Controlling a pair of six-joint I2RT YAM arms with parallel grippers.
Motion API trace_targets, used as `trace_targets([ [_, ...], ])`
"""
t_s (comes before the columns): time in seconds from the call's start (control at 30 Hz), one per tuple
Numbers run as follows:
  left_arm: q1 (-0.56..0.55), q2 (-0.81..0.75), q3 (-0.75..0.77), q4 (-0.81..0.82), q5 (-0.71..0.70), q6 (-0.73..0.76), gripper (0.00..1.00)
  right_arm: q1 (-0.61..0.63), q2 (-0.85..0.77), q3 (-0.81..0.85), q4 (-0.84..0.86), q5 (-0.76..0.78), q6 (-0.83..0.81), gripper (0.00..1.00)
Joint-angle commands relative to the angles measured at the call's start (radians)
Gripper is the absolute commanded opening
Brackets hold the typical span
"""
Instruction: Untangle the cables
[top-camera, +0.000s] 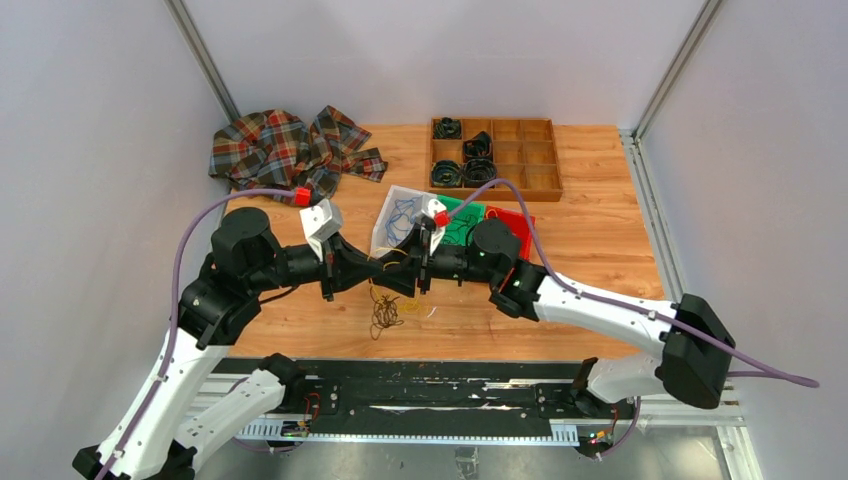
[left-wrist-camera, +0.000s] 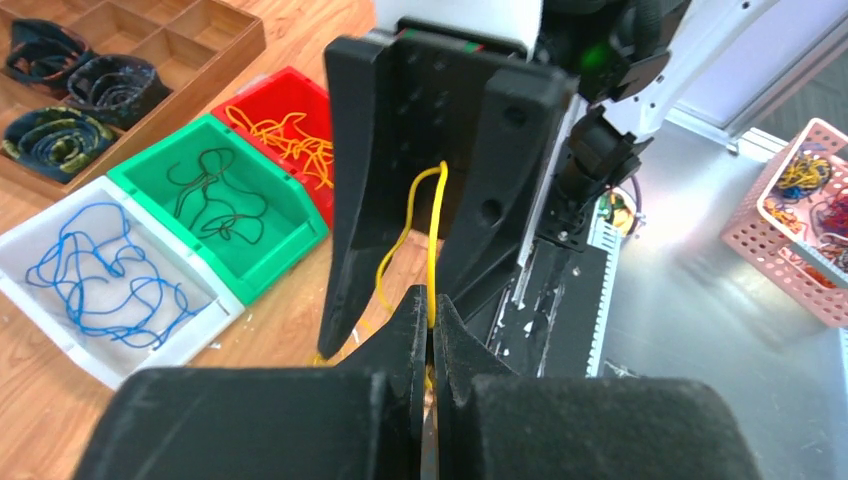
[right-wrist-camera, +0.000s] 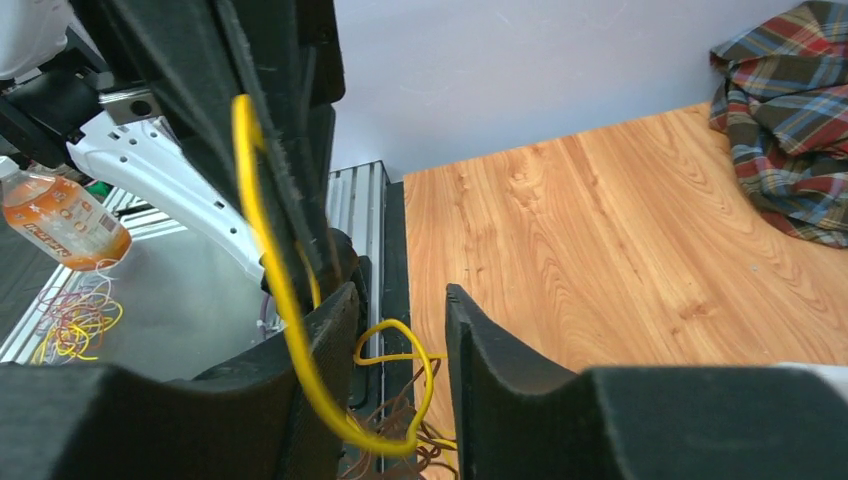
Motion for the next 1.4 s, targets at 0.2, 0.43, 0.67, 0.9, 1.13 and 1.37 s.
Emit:
trace_targets([
  [0.2,-0.006,0.012,0.045,0.096,0.059,-0.118,0.00,0.009,0.159,0.090,0.125,-0.127,0.109,0.31],
  [0.43,-0.005,0.024,0.096,0.110,0.049,-0.108,0.01,0.014,0.203,0.052,0.172,-0.100,0.121,0.27],
  [0.67,-0.005,0.058,0.209,0.095,0.020,-0.058,0.00,0.026,0.226,-0.089,0.235,0.019,0.083,0.20],
  [0.9,-0.005,0.101,0.349,0.047,-0.038,0.017,0.00,0.025,0.247,-0.250,0.285,0.182,0.022,0.19],
  [1.13,-0.005,0.110,0.384,0.008,-0.088,0.072,0.00,0.024,0.076,-0.307,0.197,0.372,-0.075,0.32],
  [1.37,-0.005,0.109,0.364,0.002,-0.134,0.114,0.01,0.025,-0.161,-0.243,-0.035,0.491,-0.231,0.49],
])
